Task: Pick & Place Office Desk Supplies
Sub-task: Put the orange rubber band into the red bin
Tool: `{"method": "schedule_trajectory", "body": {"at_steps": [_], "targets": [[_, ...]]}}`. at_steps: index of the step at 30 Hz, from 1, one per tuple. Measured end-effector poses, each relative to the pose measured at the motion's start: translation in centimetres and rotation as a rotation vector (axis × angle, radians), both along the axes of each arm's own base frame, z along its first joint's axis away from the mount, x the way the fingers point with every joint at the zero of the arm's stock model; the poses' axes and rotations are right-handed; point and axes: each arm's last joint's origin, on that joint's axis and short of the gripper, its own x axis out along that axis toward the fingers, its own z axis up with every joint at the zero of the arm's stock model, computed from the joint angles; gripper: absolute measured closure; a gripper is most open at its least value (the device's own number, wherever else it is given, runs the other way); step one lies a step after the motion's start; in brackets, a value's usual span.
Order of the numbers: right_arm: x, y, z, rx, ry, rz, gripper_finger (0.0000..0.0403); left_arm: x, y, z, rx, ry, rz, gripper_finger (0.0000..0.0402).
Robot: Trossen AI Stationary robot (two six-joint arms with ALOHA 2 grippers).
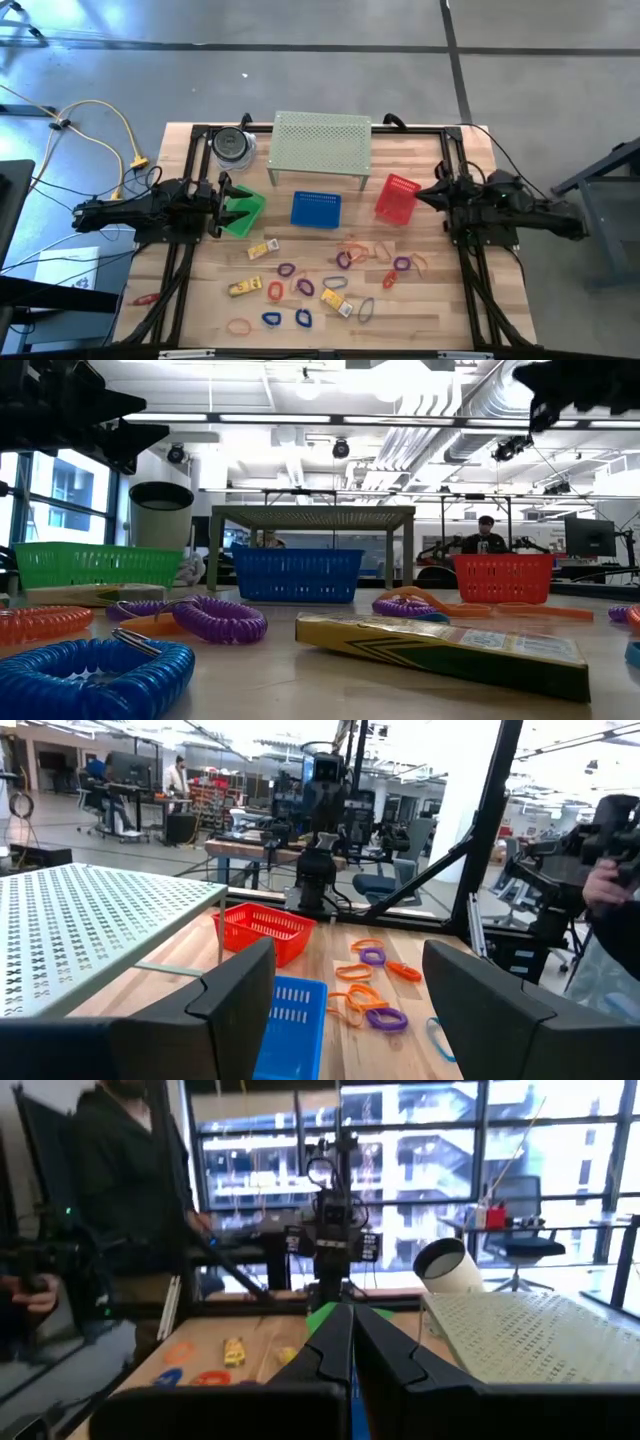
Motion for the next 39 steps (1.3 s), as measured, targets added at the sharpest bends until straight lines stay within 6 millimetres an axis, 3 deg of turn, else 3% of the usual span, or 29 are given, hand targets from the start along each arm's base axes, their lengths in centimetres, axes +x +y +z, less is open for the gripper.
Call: {"method": "schedule_trajectory", "body": {"at_steps": [4,9,16,20,25,31,35,39], "targets": [[-0.7,0.2,3.0,0.036,0.075,0.001,0.0401,0.0,0.0,0.0,-0.002,0.005,0.000,0.0156],[-0.1,0.5,5.9,0.049,0.211,0.049,0.0401,0.0,0.0,-0.2,-0.015,0.018,-0.002,0.0156],[2.5,1.1,9.7,0.043,0.425,0.051,0.0401,0.0,0.0,-0.2,-0.041,0.022,-0.004,0.0156],[4.0,1.8,10.5,0.079,0.592,0.092,0.0401,0.0,0.0,-0.2,-0.060,0.022,-0.006,0.0156],[5.9,3.3,8.7,0.242,0.848,0.130,0.0401,0.0,0.0,-0.2,-0.057,0.026,-0.006,0.0156],[7.6,5.5,3.3,0.520,1.180,0.060,0.0401,0.0,0.0,-0.4,-0.057,0.040,-0.006,0.0156],[8.0,6.7,-0.1,0.622,1.362,-0.003,0.0401,0.0,0.0,-0.4,-0.057,0.040,-0.005,0.0156],[8.3,7.1,-2.2,0.683,1.451,-0.110,0.0401,0.0,0.0,-0.4,-0.057,0.040,-0.006,0.0156]]}}
